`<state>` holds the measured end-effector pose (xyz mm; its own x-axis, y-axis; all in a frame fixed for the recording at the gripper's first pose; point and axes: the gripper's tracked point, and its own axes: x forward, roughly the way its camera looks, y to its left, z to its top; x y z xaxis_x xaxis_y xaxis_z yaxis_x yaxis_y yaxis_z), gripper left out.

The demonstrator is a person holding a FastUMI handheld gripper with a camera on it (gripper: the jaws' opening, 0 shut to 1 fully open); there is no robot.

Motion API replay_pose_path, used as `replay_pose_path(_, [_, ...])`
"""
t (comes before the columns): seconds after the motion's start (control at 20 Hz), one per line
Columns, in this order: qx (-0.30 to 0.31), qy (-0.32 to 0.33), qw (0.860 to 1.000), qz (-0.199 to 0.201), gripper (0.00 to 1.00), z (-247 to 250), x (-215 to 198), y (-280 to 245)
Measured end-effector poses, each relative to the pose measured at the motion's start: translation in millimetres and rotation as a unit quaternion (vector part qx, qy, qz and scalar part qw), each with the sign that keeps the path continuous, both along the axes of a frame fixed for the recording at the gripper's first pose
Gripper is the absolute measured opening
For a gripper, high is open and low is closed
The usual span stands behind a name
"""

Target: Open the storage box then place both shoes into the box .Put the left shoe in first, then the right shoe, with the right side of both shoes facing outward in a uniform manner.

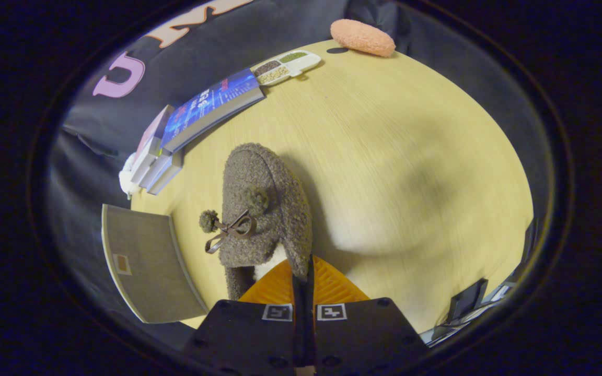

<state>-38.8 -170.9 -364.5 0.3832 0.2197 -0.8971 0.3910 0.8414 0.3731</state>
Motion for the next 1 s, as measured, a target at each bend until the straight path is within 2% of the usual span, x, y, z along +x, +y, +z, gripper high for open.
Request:
replay_pose_path(0.35, [0.041, -0.036, 0.998, -0.017, 0.03, 52.2, 17.1, 34.2])
replay_pose_path(1.0, [0.111, -0.122, 0.985, 0.046, 0.03, 171.0, 43.8, 188.2])
